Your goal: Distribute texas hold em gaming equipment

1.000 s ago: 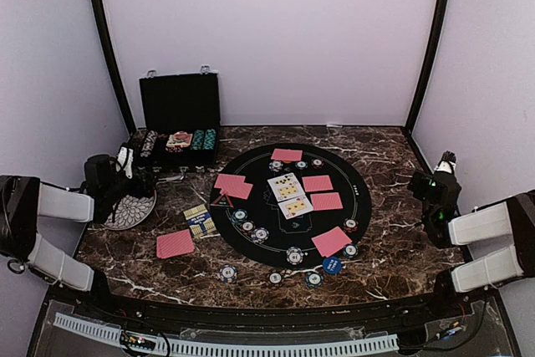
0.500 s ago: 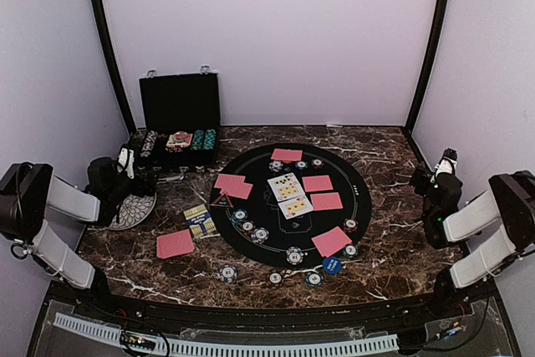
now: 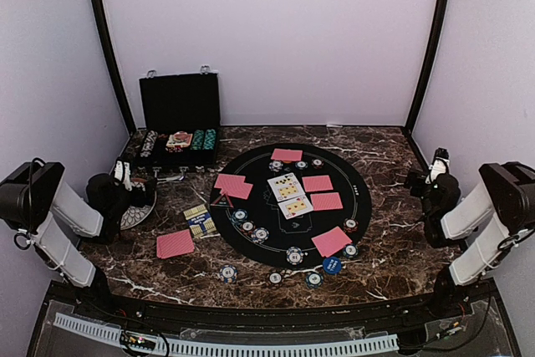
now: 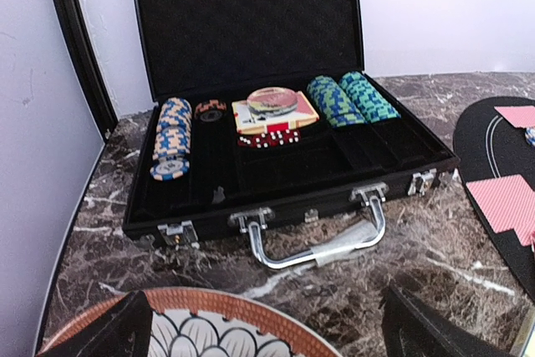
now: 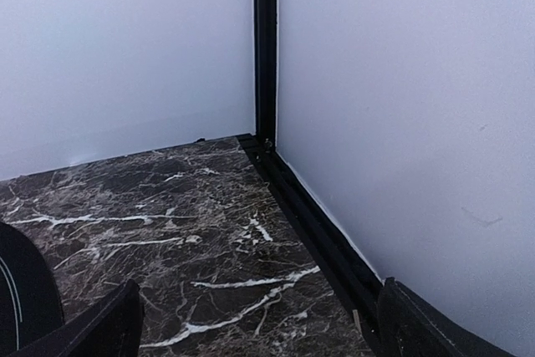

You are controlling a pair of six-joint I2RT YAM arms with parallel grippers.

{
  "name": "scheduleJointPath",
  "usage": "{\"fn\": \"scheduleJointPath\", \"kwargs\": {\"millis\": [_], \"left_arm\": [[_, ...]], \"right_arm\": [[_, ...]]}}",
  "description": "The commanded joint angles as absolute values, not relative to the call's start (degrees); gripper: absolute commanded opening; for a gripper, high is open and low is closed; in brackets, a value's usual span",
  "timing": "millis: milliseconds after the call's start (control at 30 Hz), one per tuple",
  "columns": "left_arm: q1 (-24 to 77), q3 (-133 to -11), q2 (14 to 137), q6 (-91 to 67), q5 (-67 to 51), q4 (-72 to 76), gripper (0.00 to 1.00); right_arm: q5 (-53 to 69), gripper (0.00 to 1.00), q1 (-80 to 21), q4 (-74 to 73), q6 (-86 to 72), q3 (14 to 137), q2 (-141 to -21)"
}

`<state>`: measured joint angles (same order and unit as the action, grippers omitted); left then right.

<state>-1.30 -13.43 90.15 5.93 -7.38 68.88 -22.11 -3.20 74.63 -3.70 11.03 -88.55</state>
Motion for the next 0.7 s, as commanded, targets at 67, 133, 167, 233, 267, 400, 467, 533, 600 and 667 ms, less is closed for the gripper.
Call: {"fn": "scheduleJointPath", "kwargs": {"millis": [67,133,167,233,267,400,467,533,600,667], "left_arm": [[-1.5,-16.0,89.8,4.6,-4.8,70.9,0.99],[-1.5,-15.8,89.7,4.7,-4.8,71.3,0.99],[-1.5,-15.7,90.1,4.7,-4.9,72.3,0.99],[-1.5,-15.8,89.8,4.7,-4.8,71.5,0.99],[-1.5,-15.8,90.0,4.7,-4.9,71.7,0.99],[-1.5,-15.7,90.1,4.7,-4.9,71.9,0.99],[-1.5,-15.8,90.1,4.7,-4.9,71.9,0.99],[-1.5,-15.7,90.1,4.7,-4.8,72.0,0.99],[-1.5,-15.7,90.1,4.7,-4.9,72.0,0.99],[-1.5,-15.7,90.1,4.7,-4.9,72.0,0.99]], "right_arm": [[-17.8,0.98,-0.6,75.5,-5.7,12.6,-88.5],[-18.0,0.99,-0.5,74.8,-5.7,12.5,-88.1],[-17.8,0.98,-0.6,75.2,-5.7,12.5,-88.3],[-17.9,0.99,-0.6,75.9,-5.7,12.4,-88.4],[-17.9,0.98,-0.6,75.6,-5.7,12.4,-88.3],[-17.9,0.99,-0.6,75.7,-5.7,12.4,-88.4],[-17.9,0.99,-0.6,75.5,-5.6,12.5,-88.4],[-17.9,0.99,-0.6,75.4,-5.6,12.6,-88.4],[-17.9,0.98,-0.6,75.4,-5.7,12.7,-88.5],[-17.8,0.99,-0.6,75.2,-5.6,12.7,-88.5]]}}
